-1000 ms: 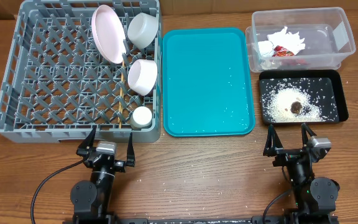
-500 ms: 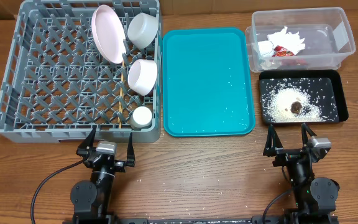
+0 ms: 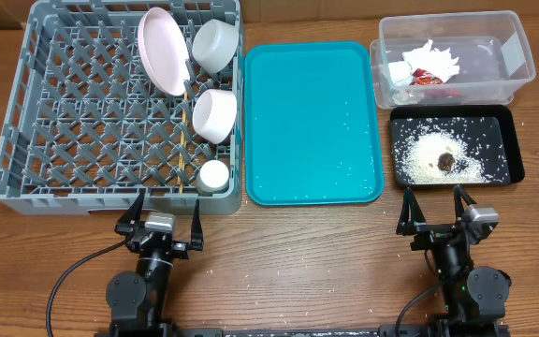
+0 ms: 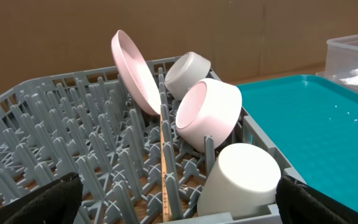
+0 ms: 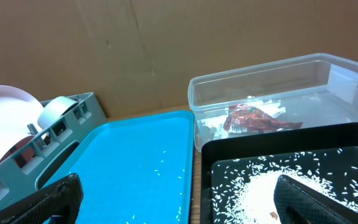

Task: Sort waste into correct bins and load items into the dishwasher

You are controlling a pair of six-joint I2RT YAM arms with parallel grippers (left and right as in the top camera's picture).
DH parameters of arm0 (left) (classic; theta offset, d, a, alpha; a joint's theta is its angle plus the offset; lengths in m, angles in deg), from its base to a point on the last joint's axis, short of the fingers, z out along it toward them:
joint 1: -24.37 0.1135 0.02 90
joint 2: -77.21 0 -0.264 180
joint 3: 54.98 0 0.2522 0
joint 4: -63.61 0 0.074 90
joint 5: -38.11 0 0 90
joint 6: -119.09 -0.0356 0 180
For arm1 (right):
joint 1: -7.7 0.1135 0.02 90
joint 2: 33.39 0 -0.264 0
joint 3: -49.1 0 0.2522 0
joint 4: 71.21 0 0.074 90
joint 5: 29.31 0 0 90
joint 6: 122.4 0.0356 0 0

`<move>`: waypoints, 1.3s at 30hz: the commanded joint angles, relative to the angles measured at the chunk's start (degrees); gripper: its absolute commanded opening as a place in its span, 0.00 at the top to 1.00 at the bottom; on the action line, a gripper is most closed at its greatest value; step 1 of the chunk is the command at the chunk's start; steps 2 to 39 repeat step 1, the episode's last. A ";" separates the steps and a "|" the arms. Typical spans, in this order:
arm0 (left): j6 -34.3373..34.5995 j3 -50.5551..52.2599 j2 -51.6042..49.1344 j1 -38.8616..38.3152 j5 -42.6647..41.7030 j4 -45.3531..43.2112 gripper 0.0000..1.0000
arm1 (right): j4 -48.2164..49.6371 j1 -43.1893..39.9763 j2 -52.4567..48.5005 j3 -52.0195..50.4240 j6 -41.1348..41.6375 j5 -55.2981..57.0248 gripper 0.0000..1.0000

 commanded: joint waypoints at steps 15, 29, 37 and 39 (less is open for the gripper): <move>-1.09 0.28 0.66 0.35 0.35 0.02 0.00 | 0.17 0.33 0.42 -0.61 -0.42 0.74 0.00; -1.09 0.28 0.66 0.35 0.35 0.02 0.00 | 0.17 0.33 0.42 -0.61 -0.42 0.74 0.00; -1.09 0.28 0.66 0.35 0.35 0.02 0.00 | 0.17 0.33 0.42 -0.61 -0.42 0.74 0.00; -1.09 0.28 0.66 0.35 0.35 0.02 0.00 | 0.17 0.33 0.42 -0.61 -0.42 0.74 0.00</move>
